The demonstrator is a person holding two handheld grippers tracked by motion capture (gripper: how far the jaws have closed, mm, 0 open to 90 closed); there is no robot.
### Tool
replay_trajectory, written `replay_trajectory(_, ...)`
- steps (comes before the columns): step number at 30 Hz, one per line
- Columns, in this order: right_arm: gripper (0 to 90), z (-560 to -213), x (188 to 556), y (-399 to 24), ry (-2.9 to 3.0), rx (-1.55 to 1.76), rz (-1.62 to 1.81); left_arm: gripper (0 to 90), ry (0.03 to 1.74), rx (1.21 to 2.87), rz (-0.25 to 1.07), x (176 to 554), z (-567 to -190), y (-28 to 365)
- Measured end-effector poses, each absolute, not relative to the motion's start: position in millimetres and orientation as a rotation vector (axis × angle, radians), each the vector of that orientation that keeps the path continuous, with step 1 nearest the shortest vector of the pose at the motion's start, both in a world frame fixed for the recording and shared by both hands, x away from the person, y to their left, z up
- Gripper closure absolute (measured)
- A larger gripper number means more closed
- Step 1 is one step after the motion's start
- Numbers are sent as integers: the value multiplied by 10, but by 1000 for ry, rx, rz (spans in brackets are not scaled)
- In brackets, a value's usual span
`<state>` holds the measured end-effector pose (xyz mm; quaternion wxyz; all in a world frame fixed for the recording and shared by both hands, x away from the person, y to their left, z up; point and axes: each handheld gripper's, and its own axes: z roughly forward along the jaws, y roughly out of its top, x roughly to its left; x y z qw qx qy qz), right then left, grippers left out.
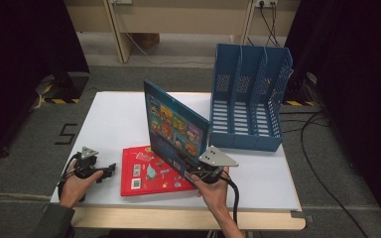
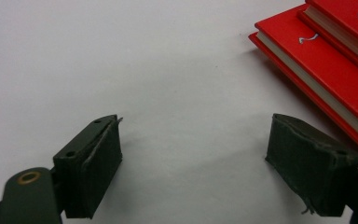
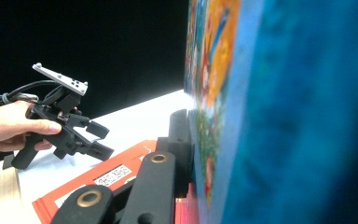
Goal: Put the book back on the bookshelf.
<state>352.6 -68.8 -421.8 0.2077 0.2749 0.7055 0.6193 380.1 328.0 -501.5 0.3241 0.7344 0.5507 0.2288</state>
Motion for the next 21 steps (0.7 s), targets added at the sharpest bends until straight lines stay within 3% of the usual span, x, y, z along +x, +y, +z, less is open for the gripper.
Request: replay_trajectory(21,823,-4040,3517,-748,2004,676,1694,163,1440,1934,595,3803,-5012,3287)
